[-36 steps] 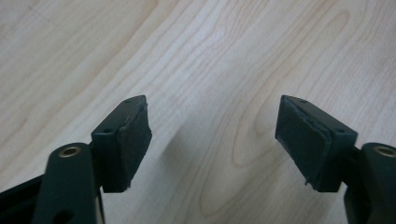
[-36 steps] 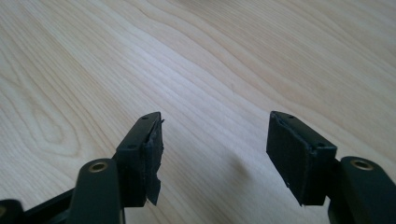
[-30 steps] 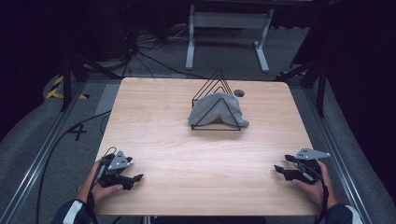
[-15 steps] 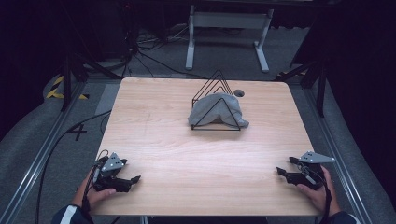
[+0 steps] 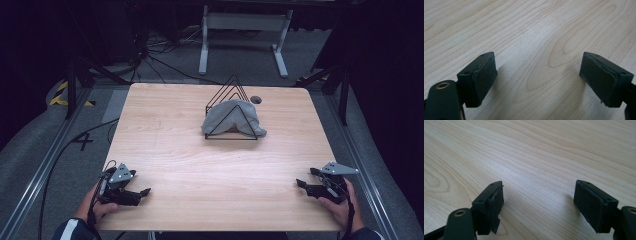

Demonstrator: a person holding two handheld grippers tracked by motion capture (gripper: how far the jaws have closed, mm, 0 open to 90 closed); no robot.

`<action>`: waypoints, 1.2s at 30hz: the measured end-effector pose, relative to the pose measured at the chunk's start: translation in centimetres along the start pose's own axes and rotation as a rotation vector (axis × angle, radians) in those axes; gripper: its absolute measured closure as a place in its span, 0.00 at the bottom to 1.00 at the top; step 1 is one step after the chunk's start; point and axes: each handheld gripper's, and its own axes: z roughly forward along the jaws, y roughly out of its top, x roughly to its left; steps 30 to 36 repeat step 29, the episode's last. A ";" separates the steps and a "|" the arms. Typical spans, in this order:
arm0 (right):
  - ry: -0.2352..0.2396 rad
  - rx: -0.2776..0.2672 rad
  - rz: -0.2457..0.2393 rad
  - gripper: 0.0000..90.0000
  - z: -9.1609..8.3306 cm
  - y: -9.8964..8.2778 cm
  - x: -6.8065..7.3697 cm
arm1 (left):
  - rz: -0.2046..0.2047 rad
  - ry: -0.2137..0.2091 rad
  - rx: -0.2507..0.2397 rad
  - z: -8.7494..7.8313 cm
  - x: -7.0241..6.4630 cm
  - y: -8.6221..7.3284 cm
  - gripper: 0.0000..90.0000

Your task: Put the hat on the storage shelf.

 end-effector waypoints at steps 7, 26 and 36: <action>-0.002 0.001 0.000 0.26 0.0 0.0 0.0 | -0.001 0.001 0.000 0.0 0.0 0.0 0.16; -0.006 0.003 0.002 0.25 0.0 0.0 0.0 | 0.000 0.006 -0.004 0.1 0.0 0.0 0.15; -0.008 0.003 0.003 0.24 0.0 0.0 0.0 | 0.001 0.005 -0.002 0.1 0.1 0.1 0.13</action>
